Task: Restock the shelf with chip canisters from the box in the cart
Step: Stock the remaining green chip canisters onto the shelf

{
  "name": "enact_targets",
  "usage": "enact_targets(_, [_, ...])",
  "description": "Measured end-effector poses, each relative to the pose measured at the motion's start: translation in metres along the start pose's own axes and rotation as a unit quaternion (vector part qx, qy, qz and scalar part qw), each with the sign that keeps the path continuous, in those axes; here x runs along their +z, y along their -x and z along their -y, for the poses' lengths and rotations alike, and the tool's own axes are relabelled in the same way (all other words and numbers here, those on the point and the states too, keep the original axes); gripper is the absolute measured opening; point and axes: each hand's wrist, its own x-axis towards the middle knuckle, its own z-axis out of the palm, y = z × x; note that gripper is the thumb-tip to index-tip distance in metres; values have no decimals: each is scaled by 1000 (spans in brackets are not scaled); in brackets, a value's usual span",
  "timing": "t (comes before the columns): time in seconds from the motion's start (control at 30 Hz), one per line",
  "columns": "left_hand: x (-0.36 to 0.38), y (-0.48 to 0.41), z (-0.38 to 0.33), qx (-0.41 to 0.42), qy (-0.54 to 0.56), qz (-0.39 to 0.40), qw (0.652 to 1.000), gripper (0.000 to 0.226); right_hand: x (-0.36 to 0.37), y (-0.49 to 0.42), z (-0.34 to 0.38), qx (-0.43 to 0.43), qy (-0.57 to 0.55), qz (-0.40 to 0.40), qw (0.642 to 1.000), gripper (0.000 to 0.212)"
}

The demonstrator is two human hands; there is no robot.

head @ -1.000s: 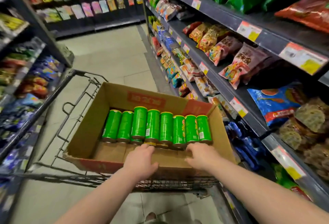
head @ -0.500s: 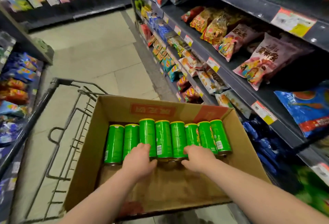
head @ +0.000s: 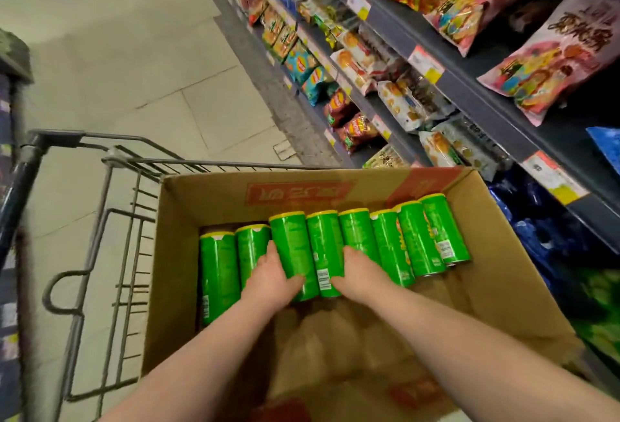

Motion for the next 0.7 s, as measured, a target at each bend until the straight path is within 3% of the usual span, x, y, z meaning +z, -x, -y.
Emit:
enact_targets(0.13, [10,-8,0,-47,161,-8,986,68,9,-5,5,39,-56,-28,997,73])
enact_targets(0.23, [16,-11,2,-65,198,-17,978,71,12,-6,9,61,-61,-41,995,77])
enact_targets(0.5, [21,-13,1,-76,121,-45,989,71,13,-2,21,82,8,-82,993,74])
enact_targets(0.7, [18,-13,1,-87,137,-40,986,69,14,-3,22,103,-76,-75,989,75])
